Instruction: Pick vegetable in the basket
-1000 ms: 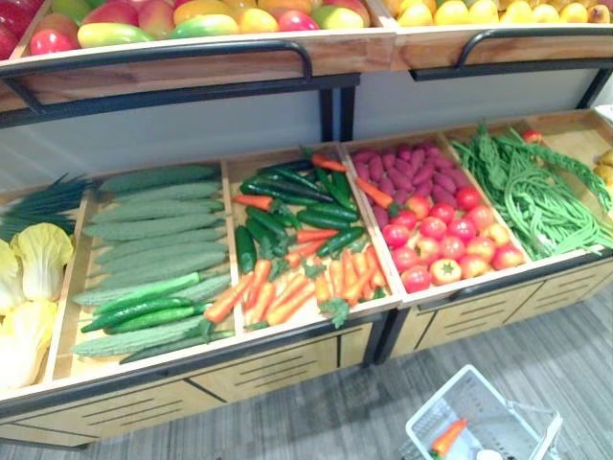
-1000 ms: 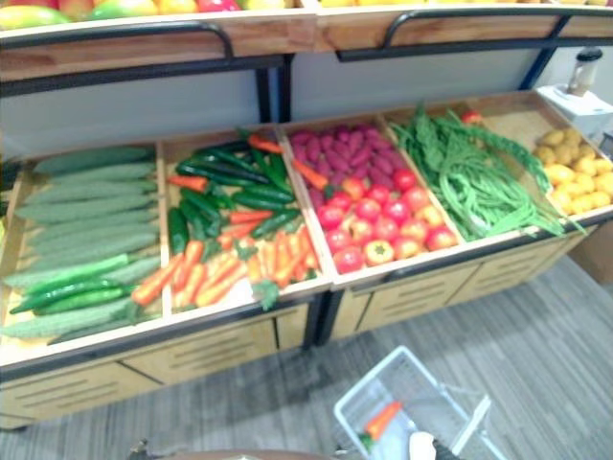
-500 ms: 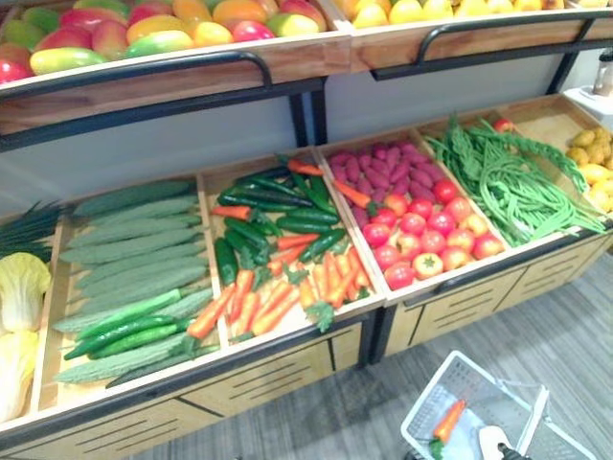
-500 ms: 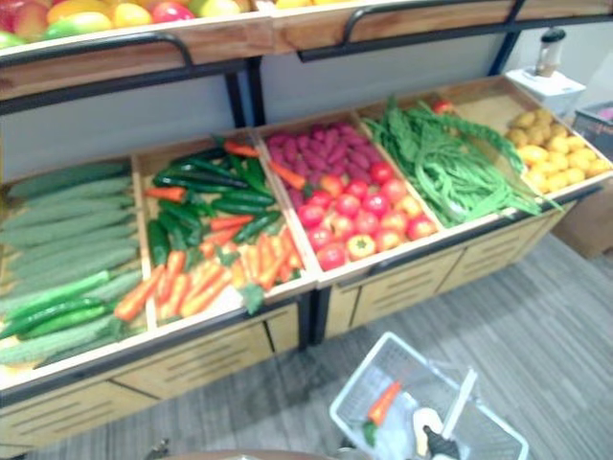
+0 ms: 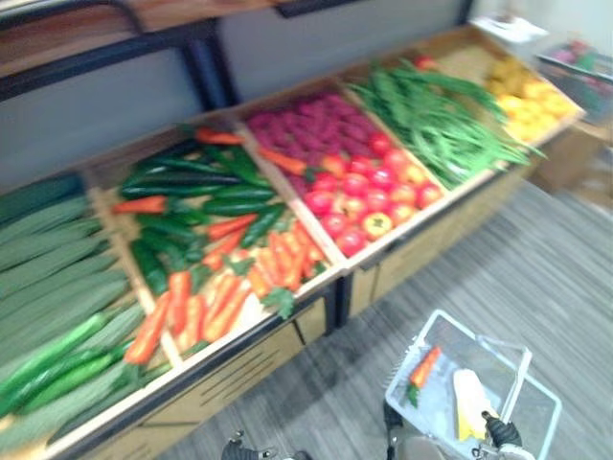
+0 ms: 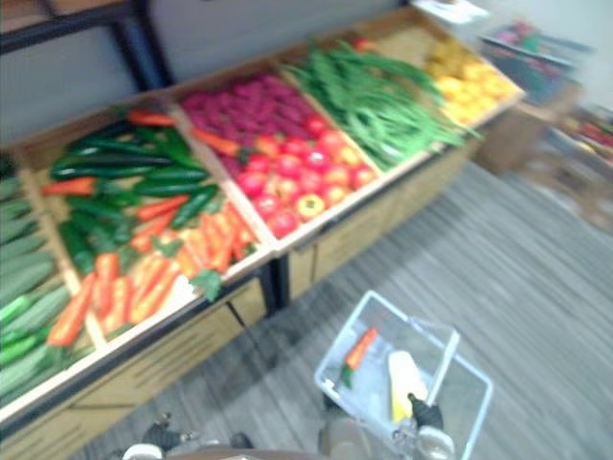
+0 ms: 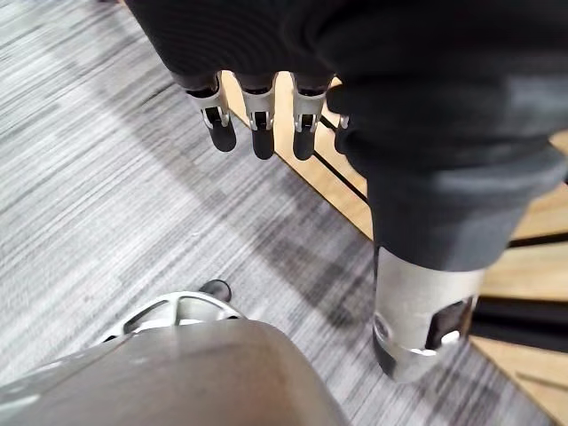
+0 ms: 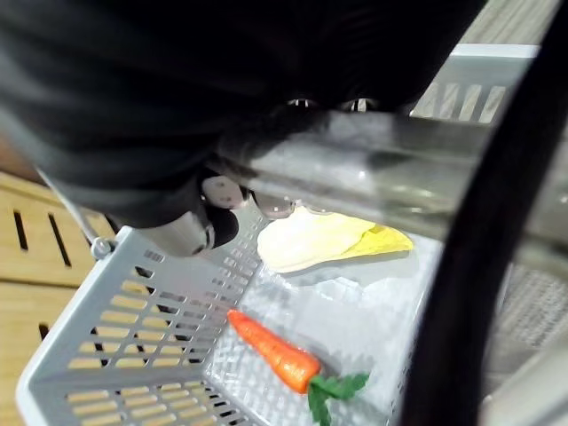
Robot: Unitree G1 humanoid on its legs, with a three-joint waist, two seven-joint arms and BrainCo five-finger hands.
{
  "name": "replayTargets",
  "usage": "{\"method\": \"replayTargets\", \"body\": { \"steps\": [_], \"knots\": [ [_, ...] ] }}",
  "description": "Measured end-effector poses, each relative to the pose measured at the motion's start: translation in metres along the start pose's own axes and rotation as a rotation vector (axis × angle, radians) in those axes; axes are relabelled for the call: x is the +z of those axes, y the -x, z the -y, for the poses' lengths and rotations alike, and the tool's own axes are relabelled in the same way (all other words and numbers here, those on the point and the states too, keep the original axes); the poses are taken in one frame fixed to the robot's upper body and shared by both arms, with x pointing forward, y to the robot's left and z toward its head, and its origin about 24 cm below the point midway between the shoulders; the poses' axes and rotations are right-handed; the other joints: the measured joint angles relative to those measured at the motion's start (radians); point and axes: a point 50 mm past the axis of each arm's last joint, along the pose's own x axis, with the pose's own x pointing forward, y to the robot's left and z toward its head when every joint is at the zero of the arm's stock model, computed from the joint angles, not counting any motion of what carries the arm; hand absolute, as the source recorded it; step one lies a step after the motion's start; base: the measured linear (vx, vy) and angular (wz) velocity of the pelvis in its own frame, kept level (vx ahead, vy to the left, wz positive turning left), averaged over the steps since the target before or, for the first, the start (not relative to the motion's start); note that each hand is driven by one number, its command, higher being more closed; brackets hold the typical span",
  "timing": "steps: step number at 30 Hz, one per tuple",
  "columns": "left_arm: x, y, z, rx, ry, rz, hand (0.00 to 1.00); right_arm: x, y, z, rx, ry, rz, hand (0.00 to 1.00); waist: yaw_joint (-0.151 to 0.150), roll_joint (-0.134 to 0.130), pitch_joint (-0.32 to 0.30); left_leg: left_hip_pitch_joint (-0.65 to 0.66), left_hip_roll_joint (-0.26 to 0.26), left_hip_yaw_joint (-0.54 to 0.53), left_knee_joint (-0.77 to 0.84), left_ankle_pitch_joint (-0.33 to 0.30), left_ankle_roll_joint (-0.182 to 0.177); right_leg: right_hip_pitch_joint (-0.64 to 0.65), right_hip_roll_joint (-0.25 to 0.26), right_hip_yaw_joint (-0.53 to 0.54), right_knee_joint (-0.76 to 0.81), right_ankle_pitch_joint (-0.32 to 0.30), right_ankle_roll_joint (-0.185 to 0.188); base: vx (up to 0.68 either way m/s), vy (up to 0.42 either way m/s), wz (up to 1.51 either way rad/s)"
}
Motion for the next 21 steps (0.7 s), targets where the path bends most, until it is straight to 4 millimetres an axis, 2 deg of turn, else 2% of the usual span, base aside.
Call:
{"method": "replayTargets", "body": {
  "steps": [1,2,4,5,6,7,8,9,10,11,12,14,16,17,18,19,20,21],
  "knots": [
    [0.0,0.0,0.0,0.0,0.0,0.0,0.0,0.002,-0.001,-0.001,0.003,0.001,-0.001,1.0,-0.001,0.006,0.018,0.032,0.005,0.055,-0.003,0.005,0.005,0.04,-0.057,-0.157,0.182,-0.089,-0.009,-0.13,0.105,-1.72],
    [-0.008,0.003,0.002,-0.006,0.002,-0.018,0.0,-0.004,0.0,-0.004,0.01,0.0,-0.024,1.0,0.001,0.001,0.015,0.056,0.007,0.115,0.001,0.005,0.005,0.112,-0.107,-0.26,0.252,-0.122,-0.003,-0.08,0.06,-1.49],
    [-0.014,0.004,0.001,-0.004,0.005,-0.033,0.0,-0.014,0.003,-0.01,0.026,-0.001,-0.059,1.0,0.002,-0.013,0.007,0.072,0.008,0.198,0.013,0.005,0.005,0.181,-0.15,-0.306,0.24,-0.138,0.024,-0.05,-0.045,-1.47],
    [-0.014,0.004,-0.001,0.003,0.022,-0.036,0.0,-0.011,0.003,-0.014,0.035,-0.002,-0.053,1.0,0.004,-0.022,0.004,0.073,0.013,0.261,0.03,0.007,0.002,0.197,-0.161,-0.327,0.178,-0.145,0.044,-0.05,-0.116,-1.47],
    [-0.013,0.004,-0.001,0.003,0.026,-0.036,0.0,-0.008,0.002,-0.016,0.041,0.006,-0.046,1.0,0.004,-0.023,0.003,0.069,0.02,0.282,0.037,0.006,0.002,0.197,-0.155,-0.339,0.16,-0.156,0.057,-0.08,-0.201,-1.38],
    [-0.012,0.004,0.0,0.0,0.027,-0.032,0.0,-0.006,0.0,-0.018,0.049,0.024,-0.045,1.0,0.004,-0.027,-0.001,0.068,0.042,0.33,0.062,0.003,-0.003,0.191,-0.144,-0.381,0.12,-0.18,0.052,-0.08,-0.329,-1.38],
    [-0.01,0.003,-0.002,0.003,0.031,-0.027,0.0,-0.008,0.001,-0.018,0.051,0.033,-0.058,1.0,0.011,-0.039,-0.008,0.064,0.055,0.385,0.102,-0.009,-0.02,0.191,-0.113,-0.4,0.036,-0.214,0.068,-0.07,-0.362,-1.34],
    [-0.009,0.002,-0.002,0.006,0.036,-0.03,0.0,-0.01,0.001,-0.018,0.051,0.037,-0.067,1.0,0.014,-0.031,-0.01,0.056,0.068,0.392,0.115,-0.011,-0.025,0.195,-0.082,-0.383,-0.012,-0.216,0.078,-0.03,-0.248,-1.04],
    [-0.008,0.002,0.001,-0.001,0.044,-0.033,0.0,-0.012,0.001,-0.016,0.046,0.046,-0.078,1.0,0.018,-0.015,-0.011,0.052,0.088,0.403,0.12,-0.004,-0.03,0.2,-0.05,-0.372,-0.053,-0.188,0.067,-0.02,-0.235,-0.71],
    [-0.008,0.003,0.006,-0.011,0.052,-0.036,0.0,-0.015,0.002,-0.013,0.039,0.052,-0.085,1.0,0.016,0.002,-0.017,0.051,0.112,0.407,0.119,0.012,-0.038,0.215,0.004,-0.355,-0.132,-0.151,0.048,-0.04,-0.232,-0.68],
    [-0.009,0.003,0.006,-0.012,0.052,-0.039,0.0,-0.019,0.003,-0.011,0.033,0.054,-0.1,1.0,0.008,0.008,-0.021,0.055,0.133,0.409,0.134,0.025,-0.042,0.232,0.035,-0.341,-0.173,-0.136,0.034,-0.06,-0.261,-0.55],
    [-0.008,0.002,0.006,-0.009,0.061,-0.044,0.0,-0.022,0.004,-0.01,0.026,0.054,-0.106,1.0,-0.005,0.014,-0.031,0.058,0.173,0.402,0.189,0.026,-0.044,0.244,0.066,-0.328,-0.203,-0.129,0.024,-0.07,-0.108,-0.35],
    [-0.005,0.001,0.003,0.002,0.076,-0.038,0.0,-0.022,0.005,-0.012,0.038,0.088,-0.099,1.0,-0.003,0.016,-0.034,0.059,0.276,0.399,0.366,0.029,-0.039,0.256,0.099,-0.282,-0.224,-0.118,0.006,-0.1,-0.067,-0.64],
    [-0.006,0.001,0.003,0.003,0.075,-0.039,0.0,-0.021,0.004,-0.012,0.04,0.096,-0.096,1.0,-0.005,0.017,-0.035,0.061,0.302,0.393,0.415,0.034,-0.036,0.262,0.105,-0.266,-0.227,-0.116,0.003,-0.07,-0.041,-0.77],
    [-0.006,0.001,0.002,0.006,0.074,-0.039,0.0,-0.023,0.005,-0.014,0.051,0.115,-0.097,1.0,-0.003,0.017,-0.034,0.057,0.342,0.33,0.507,0.062,-0.025,0.281,0.11,-0.229,-0.238,-0.112,-0.004,-0.03,-0.016,-0.84],
    [-0.008,0.001,0.001,0.009,0.072,-0.041,0.0,-0.021,0.005,-0.012,0.053,0.13,-0.092,1.0,0.001,0.008,-0.028,0.015,0.344,0.196,0.589,0.053,-0.036,0.293,0.102,-0.175,-0.239,-0.111,-0.006,-0.02,0.008,-0.91],
    [-0.007,0.001,0.002,0.01,0.073,-0.037,0.0,-0.02,0.004,-0.012,0.053,0.133,-0.088,1.0,0.001,0.008,-0.028,-0.012,0.319,0.109,0.608,0.021,-0.053,0.293,0.092,-0.15,-0.236,-0.111,-0.006,-0.02,0.066,-1.04],
    [-0.004,0.002,0.004,0.008,0.071,-0.021,0.0,-0.018,0.003,-0.011,0.053,0.135,-0.084,1.0,0.004,0.009,-0.027,-0.057,0.241,-0.061,0.592,-0.018,-0.059,0.293,0.072,-0.101,-0.234,-0.101,-0.005,-0.04,0.114,-1.21]
  ]
}}
